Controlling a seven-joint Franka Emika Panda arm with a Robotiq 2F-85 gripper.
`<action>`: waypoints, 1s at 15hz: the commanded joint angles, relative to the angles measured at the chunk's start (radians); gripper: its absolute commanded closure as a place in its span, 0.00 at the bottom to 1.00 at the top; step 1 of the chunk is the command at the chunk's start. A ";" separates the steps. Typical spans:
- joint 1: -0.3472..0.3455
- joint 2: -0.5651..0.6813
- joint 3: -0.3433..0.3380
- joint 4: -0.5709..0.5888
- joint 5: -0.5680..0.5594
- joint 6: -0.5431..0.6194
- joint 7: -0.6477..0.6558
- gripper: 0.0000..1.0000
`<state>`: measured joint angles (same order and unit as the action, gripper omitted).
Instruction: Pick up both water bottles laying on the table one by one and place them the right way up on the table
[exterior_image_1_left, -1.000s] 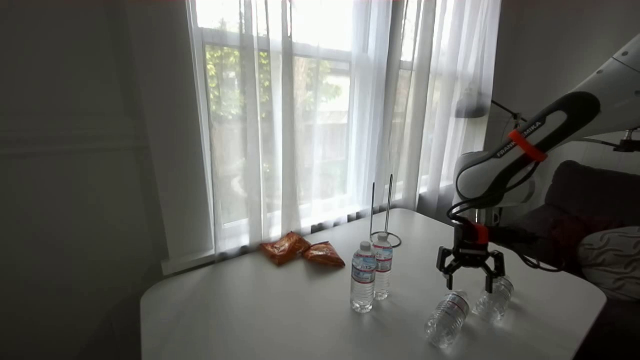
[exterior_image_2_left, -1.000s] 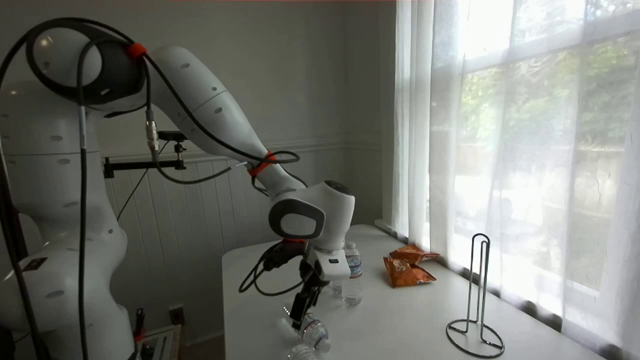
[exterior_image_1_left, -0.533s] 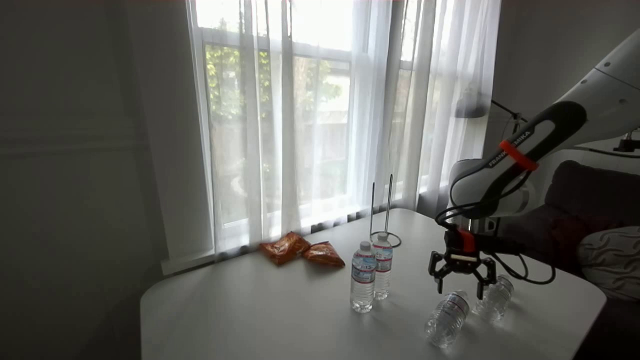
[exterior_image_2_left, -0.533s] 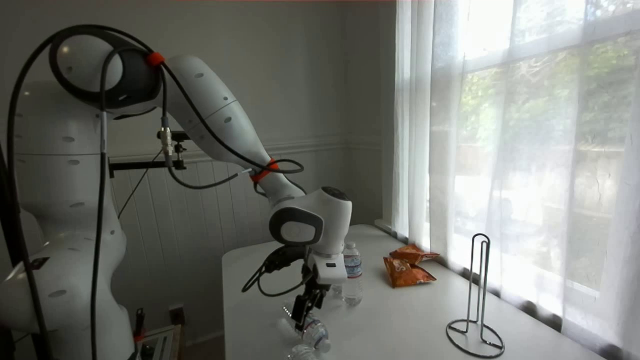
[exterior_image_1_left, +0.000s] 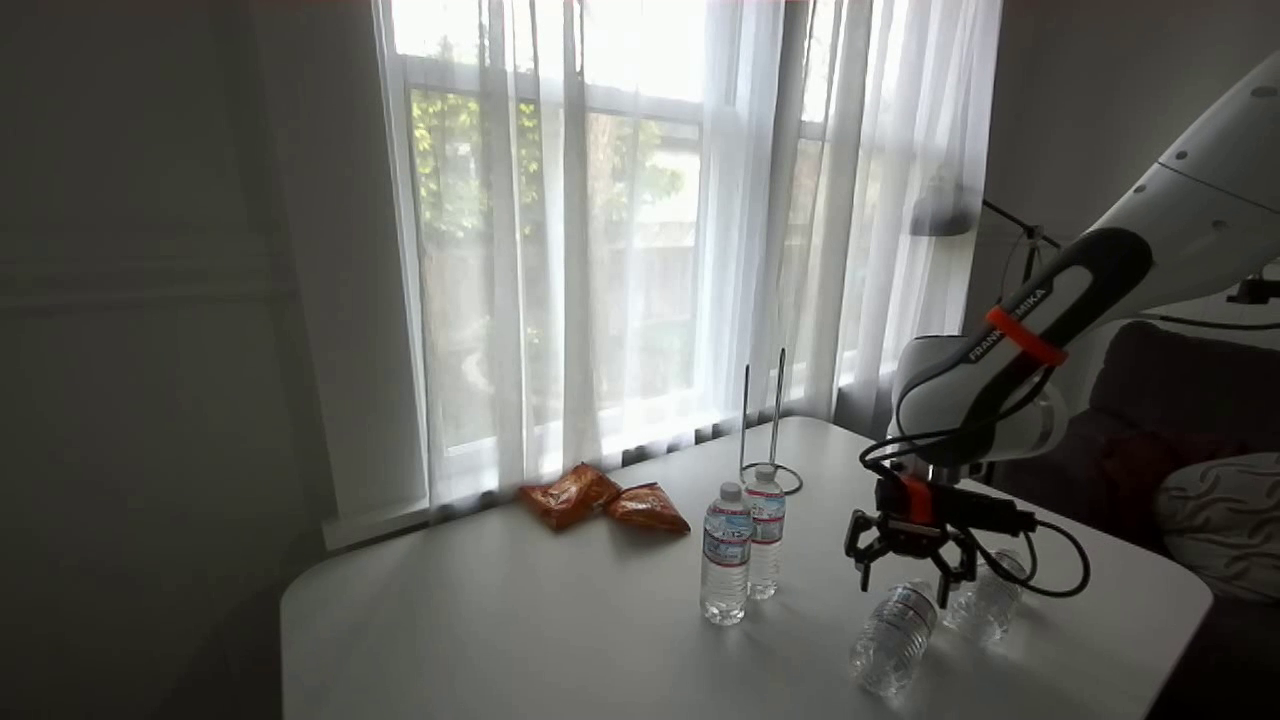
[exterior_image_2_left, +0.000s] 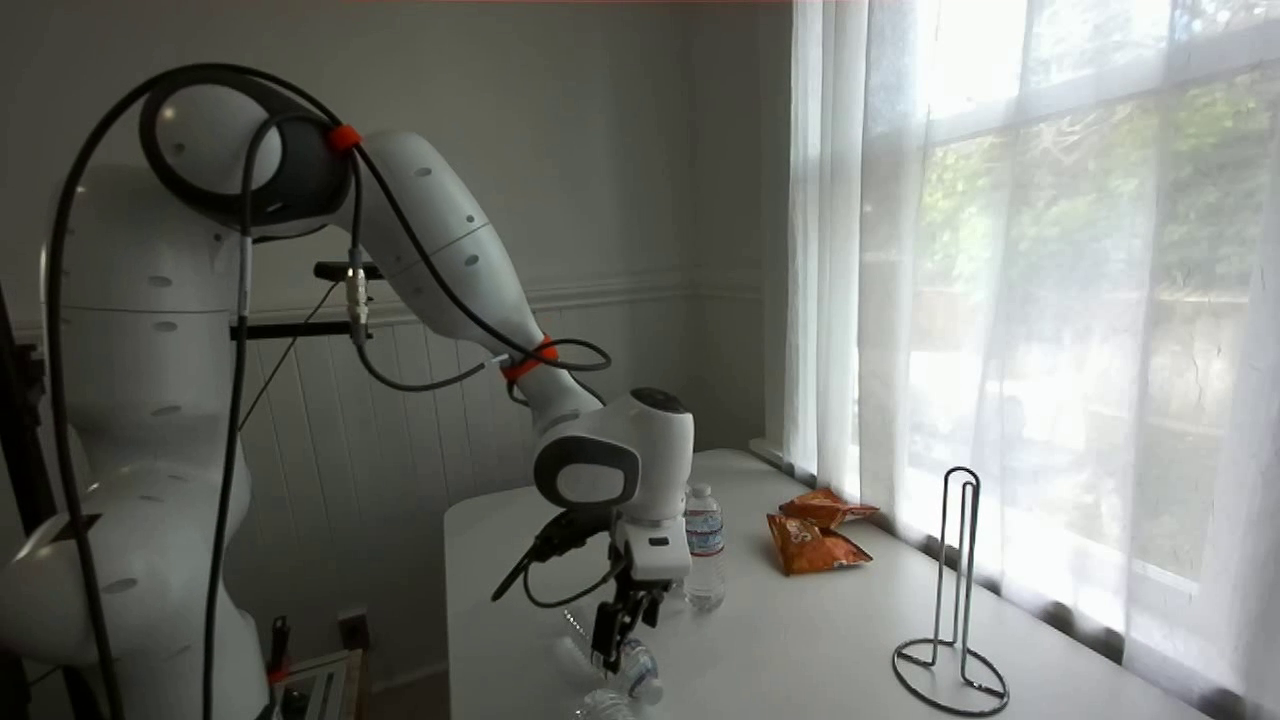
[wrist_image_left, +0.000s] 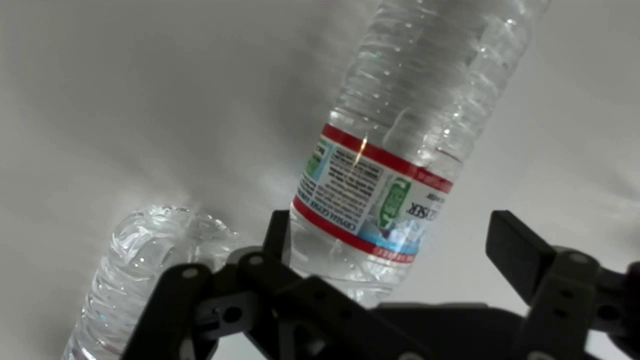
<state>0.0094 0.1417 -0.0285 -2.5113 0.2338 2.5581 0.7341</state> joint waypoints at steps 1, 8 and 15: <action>0.019 0.011 0.000 -0.019 0.002 0.071 0.051 0.00; 0.032 0.036 -0.008 -0.015 -0.026 0.080 0.088 0.00; 0.046 0.060 -0.026 0.012 -0.073 0.094 0.141 0.60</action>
<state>0.0297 0.1882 -0.0332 -2.5073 0.2123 2.6186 0.8084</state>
